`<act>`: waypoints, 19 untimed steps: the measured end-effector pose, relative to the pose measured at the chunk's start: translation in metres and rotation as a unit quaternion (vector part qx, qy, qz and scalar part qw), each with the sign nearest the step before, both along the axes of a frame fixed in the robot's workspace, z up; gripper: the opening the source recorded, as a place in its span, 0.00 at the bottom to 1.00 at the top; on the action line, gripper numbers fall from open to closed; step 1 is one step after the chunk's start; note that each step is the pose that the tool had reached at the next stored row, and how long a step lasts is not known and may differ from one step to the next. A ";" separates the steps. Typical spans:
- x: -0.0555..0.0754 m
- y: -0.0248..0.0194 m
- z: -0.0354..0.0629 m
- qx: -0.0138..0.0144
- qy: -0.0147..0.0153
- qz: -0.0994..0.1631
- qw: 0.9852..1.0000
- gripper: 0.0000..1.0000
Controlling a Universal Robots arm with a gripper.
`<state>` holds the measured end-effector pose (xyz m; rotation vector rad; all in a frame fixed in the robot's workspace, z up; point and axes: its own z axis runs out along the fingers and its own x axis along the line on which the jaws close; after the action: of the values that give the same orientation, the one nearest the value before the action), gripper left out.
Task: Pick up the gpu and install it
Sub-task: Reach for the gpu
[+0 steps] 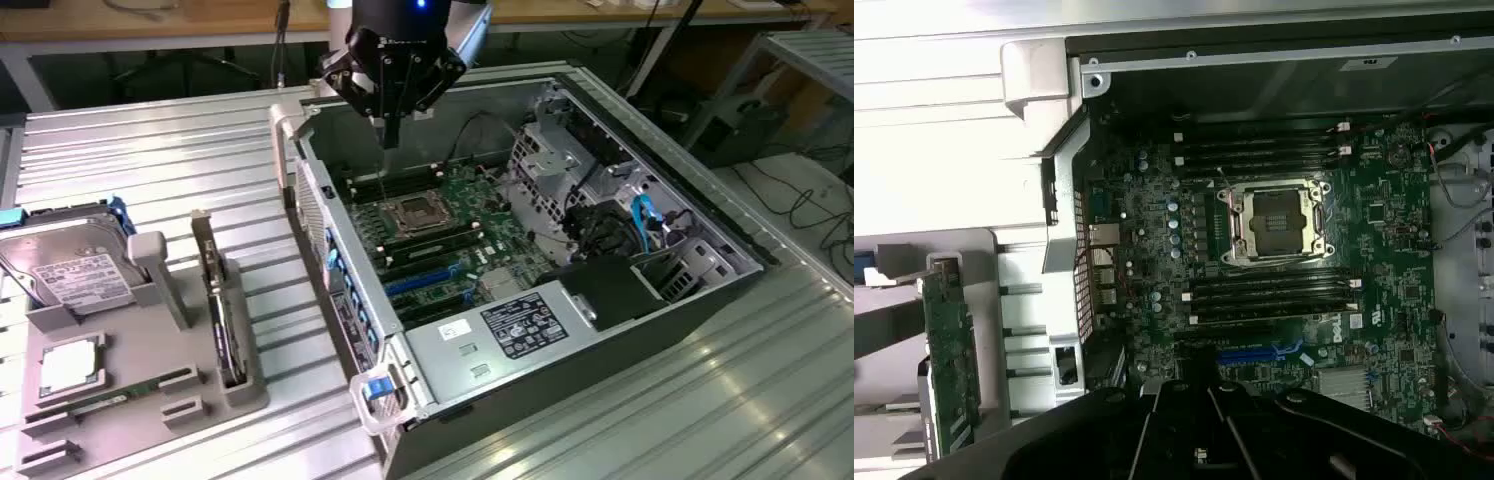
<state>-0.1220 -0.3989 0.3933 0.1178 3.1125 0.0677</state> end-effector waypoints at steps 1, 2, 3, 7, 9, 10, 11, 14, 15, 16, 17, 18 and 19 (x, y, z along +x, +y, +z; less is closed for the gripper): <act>-0.002 0.0000 0.0000 0.000 0.000 0.000 1.000 0.11; -0.004 0.0000 0.0000 0.000 0.000 0.000 1.000 0.11; -0.006 0.0000 0.0000 0.000 0.000 0.000 1.000 0.11; -0.010 0.0000 -0.0001 0.000 0.000 0.000 1.000 0.11; -0.011 0.0000 -0.0001 0.000 0.000 0.000 1.000 0.11; -0.012 0.0000 -0.0001 0.000 0.000 0.000 1.000 0.11; -0.013 0.0000 -0.0001 0.000 0.000 0.000 1.000 0.11; -0.015 0.0000 -0.0001 0.000 0.000 0.000 1.000 0.11; -0.016 0.0000 -0.0002 0.000 0.000 0.000 1.000 0.11; -0.017 0.0000 -0.0002 0.000 0.000 0.000 1.000 0.11; -0.017 0.0000 -0.0002 0.000 0.000 0.000 1.000 0.11; -0.018 0.0000 -0.0002 0.000 0.000 0.000 1.000 0.11; -0.019 0.0000 -0.0002 0.000 0.000 0.000 1.000 0.11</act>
<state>-0.1409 -0.3989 0.3931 0.1181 3.1127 0.0676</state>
